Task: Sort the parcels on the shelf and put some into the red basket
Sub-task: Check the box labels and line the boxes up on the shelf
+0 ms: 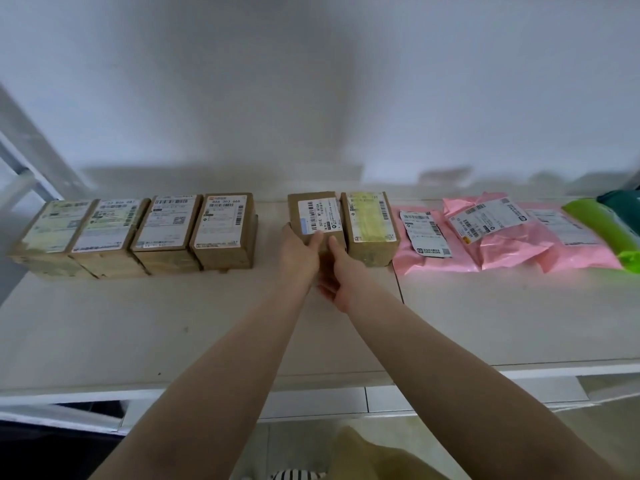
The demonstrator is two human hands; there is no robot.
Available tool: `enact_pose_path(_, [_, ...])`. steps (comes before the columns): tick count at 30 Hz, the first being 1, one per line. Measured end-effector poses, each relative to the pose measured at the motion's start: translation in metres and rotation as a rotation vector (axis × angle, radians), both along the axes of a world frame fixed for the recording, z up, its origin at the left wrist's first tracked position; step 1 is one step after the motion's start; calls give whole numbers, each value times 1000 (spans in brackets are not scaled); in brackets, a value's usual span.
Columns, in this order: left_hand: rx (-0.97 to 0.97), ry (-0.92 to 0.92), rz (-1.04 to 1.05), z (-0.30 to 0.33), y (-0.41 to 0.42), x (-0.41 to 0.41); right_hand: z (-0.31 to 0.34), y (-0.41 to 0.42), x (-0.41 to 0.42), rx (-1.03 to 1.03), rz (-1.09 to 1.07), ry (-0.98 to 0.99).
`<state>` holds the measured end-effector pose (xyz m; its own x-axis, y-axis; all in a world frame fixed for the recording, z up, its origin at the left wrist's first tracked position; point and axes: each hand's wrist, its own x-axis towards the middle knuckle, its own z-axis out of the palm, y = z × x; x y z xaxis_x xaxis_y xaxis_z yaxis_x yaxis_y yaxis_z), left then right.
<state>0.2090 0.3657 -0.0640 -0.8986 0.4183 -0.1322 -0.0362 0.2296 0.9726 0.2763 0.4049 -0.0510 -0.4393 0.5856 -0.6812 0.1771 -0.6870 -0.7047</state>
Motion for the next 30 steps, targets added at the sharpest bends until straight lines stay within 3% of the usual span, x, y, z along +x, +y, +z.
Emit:
enact_pose_path(12, [-30, 186, -60, 27, -47, -12, 3, -1, 11, 58, 139, 68])
enact_pose_path(18, [-39, 190, -126, 45, -66, -31, 17, -6, 2, 113, 241, 76])
enact_pose_path(30, [-89, 135, -537, 77, -104, -64, 32, -5, 11, 65, 353, 257])
